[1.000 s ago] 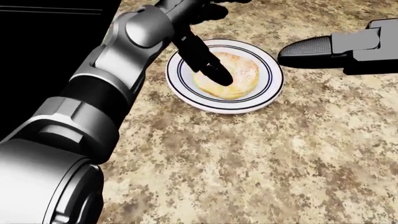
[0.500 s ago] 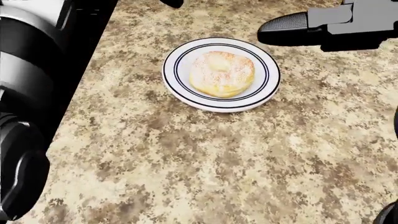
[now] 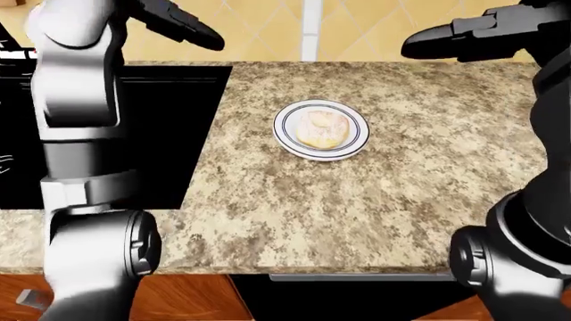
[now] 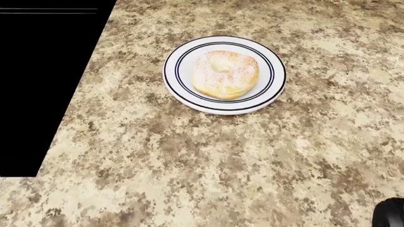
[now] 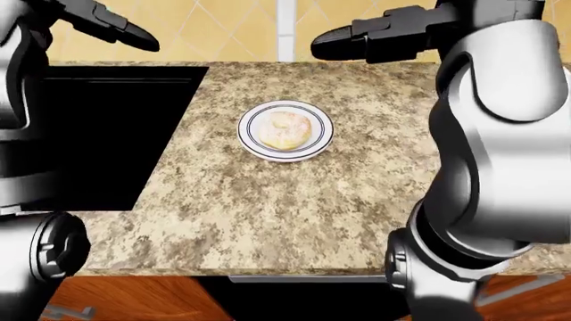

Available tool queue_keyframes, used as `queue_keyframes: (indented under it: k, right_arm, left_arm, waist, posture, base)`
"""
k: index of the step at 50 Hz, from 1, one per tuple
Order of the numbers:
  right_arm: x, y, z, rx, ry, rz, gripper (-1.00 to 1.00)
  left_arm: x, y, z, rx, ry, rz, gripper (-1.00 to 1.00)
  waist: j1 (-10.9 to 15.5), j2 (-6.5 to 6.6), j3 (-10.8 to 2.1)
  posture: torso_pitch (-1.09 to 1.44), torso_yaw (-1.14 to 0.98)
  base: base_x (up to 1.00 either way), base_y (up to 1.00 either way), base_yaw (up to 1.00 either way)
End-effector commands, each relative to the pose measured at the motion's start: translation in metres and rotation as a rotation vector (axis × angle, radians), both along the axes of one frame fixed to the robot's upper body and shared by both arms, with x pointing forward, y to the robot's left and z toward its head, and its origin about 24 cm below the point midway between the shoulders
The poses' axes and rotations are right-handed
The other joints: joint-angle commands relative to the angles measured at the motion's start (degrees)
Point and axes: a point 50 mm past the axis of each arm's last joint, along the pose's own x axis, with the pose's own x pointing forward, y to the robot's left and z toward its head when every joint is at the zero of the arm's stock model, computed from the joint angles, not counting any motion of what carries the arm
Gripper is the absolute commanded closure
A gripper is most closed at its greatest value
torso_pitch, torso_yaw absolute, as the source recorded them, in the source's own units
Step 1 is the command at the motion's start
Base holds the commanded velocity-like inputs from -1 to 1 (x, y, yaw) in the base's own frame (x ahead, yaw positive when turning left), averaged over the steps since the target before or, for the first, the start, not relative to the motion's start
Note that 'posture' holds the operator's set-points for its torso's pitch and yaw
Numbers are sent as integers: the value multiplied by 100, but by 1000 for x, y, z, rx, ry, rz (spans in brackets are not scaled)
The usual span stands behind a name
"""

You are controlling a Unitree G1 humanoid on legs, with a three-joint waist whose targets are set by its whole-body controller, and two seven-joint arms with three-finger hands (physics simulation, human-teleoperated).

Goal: Place the pastries on the plates.

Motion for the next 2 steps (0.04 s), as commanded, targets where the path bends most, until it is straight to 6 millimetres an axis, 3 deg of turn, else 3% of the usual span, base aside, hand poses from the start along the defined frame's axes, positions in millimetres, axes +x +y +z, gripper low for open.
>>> queue_keyframes:
  k: [1,2]
  right_arm:
    - [-10,0,15,-15,-57,-3,-100]
    - [-12,-1,18,-18,-58,-6,-100]
  left_arm:
    - [-11,3,11,-14,-21,-2,-100]
    - [-14,6,10,-17,-20,5,-100]
  waist:
    - [-6,7,-168]
    - [-2,10,-167]
  posture:
    - [0,0]
    - [0,0]
  base:
    - [0,0,0]
    - [0,0,0]
